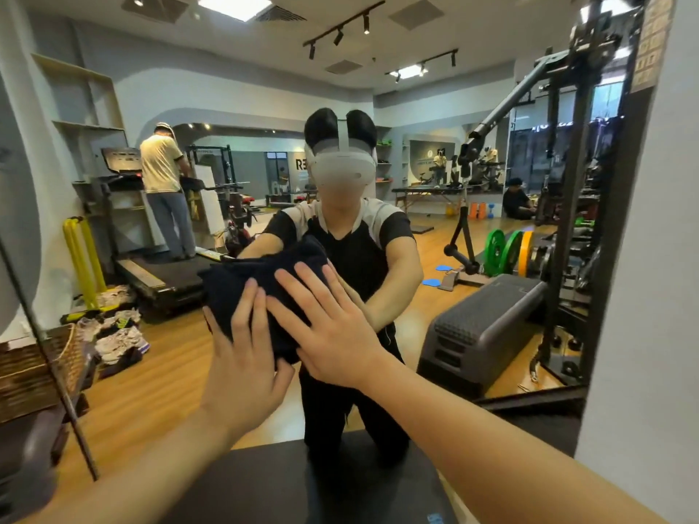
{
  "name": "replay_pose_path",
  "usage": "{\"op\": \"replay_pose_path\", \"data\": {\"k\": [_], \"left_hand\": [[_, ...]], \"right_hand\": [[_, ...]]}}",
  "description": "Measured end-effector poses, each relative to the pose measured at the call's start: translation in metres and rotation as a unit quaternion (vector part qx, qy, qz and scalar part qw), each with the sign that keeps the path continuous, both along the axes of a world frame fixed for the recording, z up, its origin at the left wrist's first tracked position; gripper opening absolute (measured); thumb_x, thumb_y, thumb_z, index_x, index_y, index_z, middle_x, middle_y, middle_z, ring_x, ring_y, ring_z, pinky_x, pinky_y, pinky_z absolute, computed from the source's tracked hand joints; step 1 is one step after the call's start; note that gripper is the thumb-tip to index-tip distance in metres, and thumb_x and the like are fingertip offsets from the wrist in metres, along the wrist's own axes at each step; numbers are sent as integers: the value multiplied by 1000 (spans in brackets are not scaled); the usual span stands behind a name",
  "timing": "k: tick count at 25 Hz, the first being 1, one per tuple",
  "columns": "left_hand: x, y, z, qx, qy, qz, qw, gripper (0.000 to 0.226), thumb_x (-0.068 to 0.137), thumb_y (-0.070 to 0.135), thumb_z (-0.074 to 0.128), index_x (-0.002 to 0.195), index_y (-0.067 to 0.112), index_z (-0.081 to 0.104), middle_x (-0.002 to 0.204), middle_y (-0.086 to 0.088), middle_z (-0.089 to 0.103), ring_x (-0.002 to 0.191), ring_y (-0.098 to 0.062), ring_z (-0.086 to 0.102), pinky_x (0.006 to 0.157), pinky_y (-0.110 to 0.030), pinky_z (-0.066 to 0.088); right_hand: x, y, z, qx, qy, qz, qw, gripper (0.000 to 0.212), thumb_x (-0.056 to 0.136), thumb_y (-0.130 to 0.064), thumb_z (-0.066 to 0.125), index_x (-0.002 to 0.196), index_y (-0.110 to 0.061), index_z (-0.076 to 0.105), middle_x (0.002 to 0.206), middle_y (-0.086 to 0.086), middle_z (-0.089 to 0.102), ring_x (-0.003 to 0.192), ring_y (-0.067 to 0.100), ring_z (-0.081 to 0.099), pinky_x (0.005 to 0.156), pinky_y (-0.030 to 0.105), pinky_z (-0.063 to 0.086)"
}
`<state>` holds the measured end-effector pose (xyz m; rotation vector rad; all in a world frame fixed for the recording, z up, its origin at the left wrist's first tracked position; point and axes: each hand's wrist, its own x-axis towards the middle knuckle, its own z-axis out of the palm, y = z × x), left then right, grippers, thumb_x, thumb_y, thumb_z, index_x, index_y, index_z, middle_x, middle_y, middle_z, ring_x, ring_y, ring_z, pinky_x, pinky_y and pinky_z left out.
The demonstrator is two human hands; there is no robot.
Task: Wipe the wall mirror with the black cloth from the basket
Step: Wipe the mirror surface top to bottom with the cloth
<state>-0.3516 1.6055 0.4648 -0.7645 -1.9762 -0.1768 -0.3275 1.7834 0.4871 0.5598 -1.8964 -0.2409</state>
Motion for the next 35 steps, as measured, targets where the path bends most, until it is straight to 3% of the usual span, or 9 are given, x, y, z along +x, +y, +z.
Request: {"op": "replay_pose_path", "data": {"k": [4, 6, 11, 14, 19, 21, 27, 35], "left_hand": [[16, 93, -2, -11, -18, -62, 998, 96, 84, 37, 47, 161, -5, 7, 169, -24, 7, 154, -50, 21, 124, -71, -2], [27, 139, 21, 3, -23, -86, 996, 98, 82, 39, 46, 162, -1, 3, 169, -20, 6, 153, -53, 21, 124, -66, -10], [52, 229, 106, 53, 15, -105, 993, 94, 82, 38, 47, 159, -2, 13, 168, -21, 14, 150, -58, 21, 123, -68, -5], [65, 274, 164, 75, 53, -121, 988, 92, 80, 39, 48, 158, -2, 22, 167, -20, 23, 148, -58, 20, 122, -68, -2], [84, 332, 212, 70, 96, -131, 984, 88, 81, 43, 44, 157, 1, 31, 164, -18, 32, 149, -54, 24, 123, -71, 4], [87, 344, 210, 74, 103, -134, 983, 87, 81, 45, 45, 156, 2, 33, 163, -17, 34, 149, -53, 25, 123, -70, 5], [92, 366, 166, 54, 121, -153, 979, 87, 83, 44, 50, 157, 4, 35, 164, -15, 35, 149, -52, 27, 124, -69, 6], [101, 389, 35, -6, 95, -164, 982, 87, 84, 38, 49, 161, 5, 25, 168, -15, 29, 150, -50, 14, 124, -68, 2]], "right_hand": [[32, 100, -5, -1, 18, -18, 1000, 65, 95, -23, 60, 157, -12, 42, 163, 20, 38, 156, 42, 27, 127, 60, 22], [44, 144, 14, -4, 35, -29, 999, 69, 93, -23, 65, 155, -12, 40, 161, 22, 39, 154, 44, 29, 127, 61, 22], [71, 232, 111, 45, 58, -66, 995, 53, 100, -25, 52, 149, -3, 52, 154, 31, 46, 148, 50, 37, 123, 64, 27], [87, 273, 165, 19, 87, -83, 993, 54, 105, -32, 40, 149, -3, 51, 155, 30, 45, 148, 49, 36, 123, 65, 28], [100, 323, 193, -63, 127, -87, 986, 68, 93, -17, 70, 153, -13, 39, 160, 17, 36, 152, 40, 31, 118, 58, 40], [99, 332, 186, -92, 146, -73, 982, 67, 92, -17, 73, 151, -12, 43, 160, 15, 35, 151, 40, 32, 118, 52, 42], [109, 351, 135, -124, 164, -78, 975, 70, 87, -14, 79, 148, -15, 44, 158, 10, 32, 149, 42, 34, 117, 60, 37], [144, 368, -5, -173, 48, -116, 977, 76, 86, -10, 74, 153, -13, 38, 163, 15, 24, 154, 45, 22, 120, 63, 33]]}}
